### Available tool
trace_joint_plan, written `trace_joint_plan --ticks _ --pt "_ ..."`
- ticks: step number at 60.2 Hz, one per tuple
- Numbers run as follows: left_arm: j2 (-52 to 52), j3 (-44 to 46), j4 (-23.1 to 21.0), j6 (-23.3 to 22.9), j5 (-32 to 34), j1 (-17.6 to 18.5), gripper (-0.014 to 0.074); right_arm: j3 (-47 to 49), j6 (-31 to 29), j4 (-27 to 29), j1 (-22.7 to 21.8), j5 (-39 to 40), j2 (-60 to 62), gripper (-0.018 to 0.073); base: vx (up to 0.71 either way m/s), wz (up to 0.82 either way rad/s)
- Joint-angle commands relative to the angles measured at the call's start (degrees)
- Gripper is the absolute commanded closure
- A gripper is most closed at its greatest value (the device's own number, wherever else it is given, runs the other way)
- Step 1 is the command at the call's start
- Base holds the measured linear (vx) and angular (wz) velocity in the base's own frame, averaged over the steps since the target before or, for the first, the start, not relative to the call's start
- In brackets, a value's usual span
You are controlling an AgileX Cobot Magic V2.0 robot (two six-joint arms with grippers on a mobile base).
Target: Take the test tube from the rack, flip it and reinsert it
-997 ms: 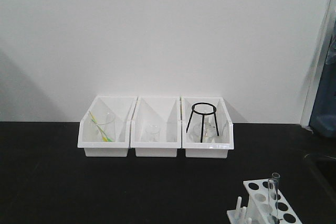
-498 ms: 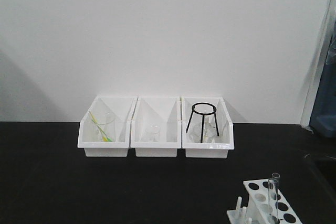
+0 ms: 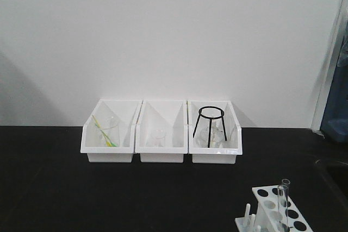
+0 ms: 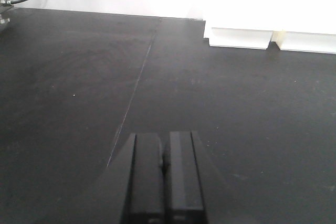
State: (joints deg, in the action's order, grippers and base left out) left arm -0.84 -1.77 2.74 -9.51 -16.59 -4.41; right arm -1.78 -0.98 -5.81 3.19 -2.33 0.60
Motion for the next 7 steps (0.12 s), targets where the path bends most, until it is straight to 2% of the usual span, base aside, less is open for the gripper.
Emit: trace_joint_plan --ticks 1,7 --pt "-0.7 -0.1 -0.2 0.0 5.0 0.4 0.0603 0.0 -0.6 -0.5 -0.5 4.4 0.6 0.0571 0.00 0.00" --pt "-0.7 -0.1 -0.2 0.0 5.0 0.4 0.0603 0.0 -0.6 -0.5 -0.5 4.4 0.6 0.0571 0.00 0.00"
